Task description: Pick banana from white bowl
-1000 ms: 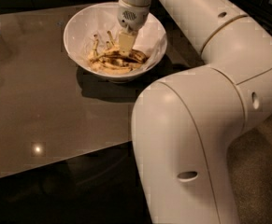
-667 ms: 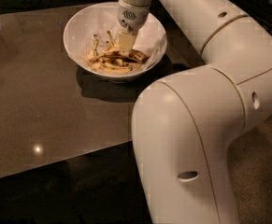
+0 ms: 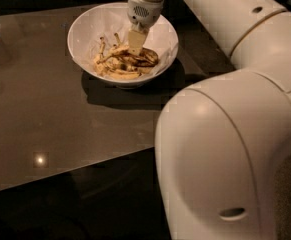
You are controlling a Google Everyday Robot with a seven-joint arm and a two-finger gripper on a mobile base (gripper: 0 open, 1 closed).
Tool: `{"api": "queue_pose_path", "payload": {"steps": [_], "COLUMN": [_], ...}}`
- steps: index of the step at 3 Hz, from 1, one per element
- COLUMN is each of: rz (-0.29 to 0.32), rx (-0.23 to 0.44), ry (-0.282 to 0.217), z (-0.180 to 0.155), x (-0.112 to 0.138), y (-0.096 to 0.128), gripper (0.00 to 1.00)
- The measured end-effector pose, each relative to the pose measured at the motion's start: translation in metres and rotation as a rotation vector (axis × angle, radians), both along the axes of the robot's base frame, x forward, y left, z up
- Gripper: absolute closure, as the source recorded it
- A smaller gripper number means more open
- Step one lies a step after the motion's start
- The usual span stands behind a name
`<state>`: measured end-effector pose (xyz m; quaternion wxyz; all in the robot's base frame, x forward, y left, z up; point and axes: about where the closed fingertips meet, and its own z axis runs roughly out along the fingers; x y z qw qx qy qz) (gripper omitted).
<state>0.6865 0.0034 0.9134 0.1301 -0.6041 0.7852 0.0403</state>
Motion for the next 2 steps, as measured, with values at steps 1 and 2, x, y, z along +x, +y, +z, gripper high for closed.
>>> {"api": "queue_pose_path", "payload": {"steps": [1,2], "rz": [0.017,0.052], "rx": [0.022,0.047], "ry": [-0.068,-0.134], "z": [0.027,0.05], "x": [-0.02,-0.044], "y": [-0.006,-0.01], "gripper": [1.0,1.0]}}
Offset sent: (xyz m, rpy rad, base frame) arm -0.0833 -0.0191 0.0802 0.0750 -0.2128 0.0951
